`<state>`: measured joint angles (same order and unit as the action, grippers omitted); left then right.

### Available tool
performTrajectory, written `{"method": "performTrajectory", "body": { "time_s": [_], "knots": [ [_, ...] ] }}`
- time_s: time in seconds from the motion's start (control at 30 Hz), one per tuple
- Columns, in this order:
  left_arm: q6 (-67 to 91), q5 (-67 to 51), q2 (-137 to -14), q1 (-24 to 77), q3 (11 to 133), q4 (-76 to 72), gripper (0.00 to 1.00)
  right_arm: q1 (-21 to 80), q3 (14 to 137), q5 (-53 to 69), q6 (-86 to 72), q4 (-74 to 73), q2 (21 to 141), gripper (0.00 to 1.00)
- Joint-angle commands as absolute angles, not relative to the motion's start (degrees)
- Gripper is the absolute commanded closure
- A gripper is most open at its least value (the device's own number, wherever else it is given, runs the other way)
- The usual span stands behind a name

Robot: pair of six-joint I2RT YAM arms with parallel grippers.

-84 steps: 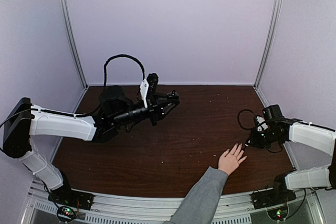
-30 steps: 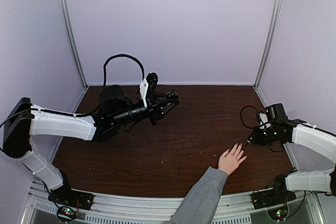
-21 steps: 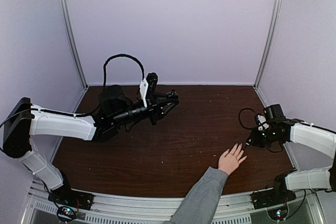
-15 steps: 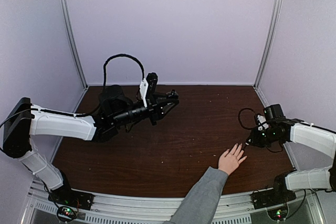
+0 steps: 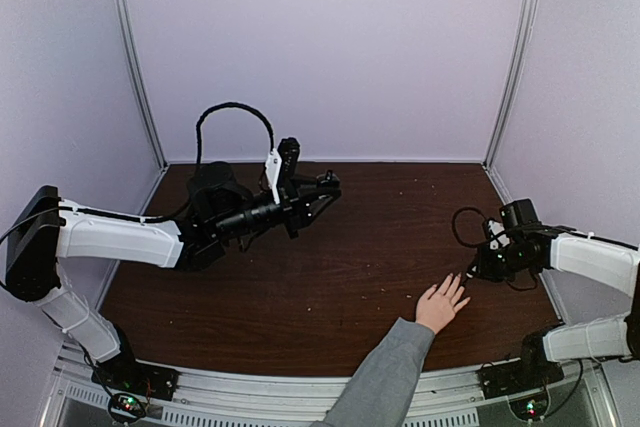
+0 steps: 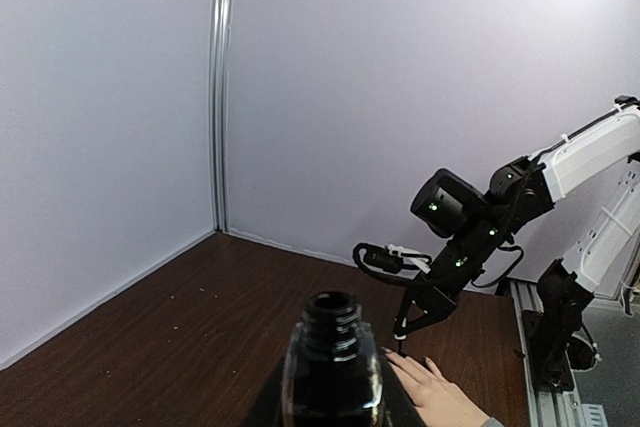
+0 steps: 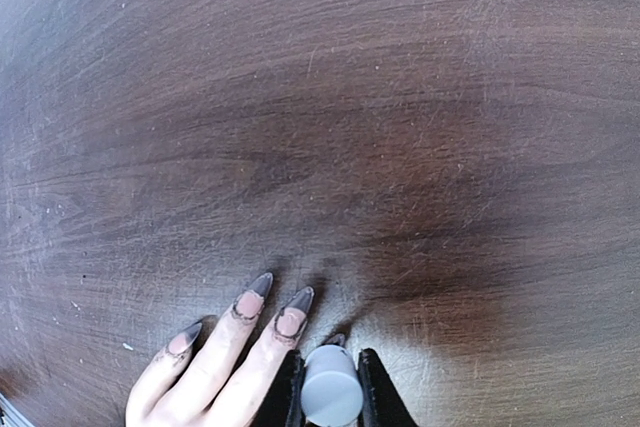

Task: Paint the nails
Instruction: Paint the hand on the nail.

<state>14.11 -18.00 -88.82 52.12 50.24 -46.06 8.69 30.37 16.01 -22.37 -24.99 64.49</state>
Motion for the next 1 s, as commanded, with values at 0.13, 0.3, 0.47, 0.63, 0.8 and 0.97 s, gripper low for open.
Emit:
{"method": "performTrajectory", "body": {
  "time_s": [0.13, 0.3, 0.47, 0.63, 0.8, 0.97],
  "knots": [
    [14.6, -17.8, -88.6, 51.6, 49.8, -49.9, 1.0, 8.9, 30.4, 14.2, -22.3, -24.4, 65.2, 1.0],
    [14.6, -17.7, -88.6, 51.6, 49.8, -49.9, 1.0, 8.9, 30.5, 13.5, -22.3, -24.7, 65.3, 1.0],
    [14.6, -17.8, -88.6, 51.6, 49.8, -49.9, 1.0, 8.9, 30.5, 13.3, -22.3, -24.7, 65.2, 1.0],
    [14.6, -17.7, -88.6, 51.6, 49.8, -50.0, 1.0, 8.9, 30.3, 12.9, -22.4, -24.4, 65.2, 1.0],
    [14.7, -17.7, -88.6, 51.6, 49.7, -49.9, 1.0, 8.9, 30.3, 12.8, -22.4, -24.3, 65.2, 1.0],
    [14.6, -17.6, -88.5, 51.5, 49.7, -49.9, 1.0, 8.9, 30.2, 12.8, -22.4, -24.2, 65.2, 1.0]
  ]
}}
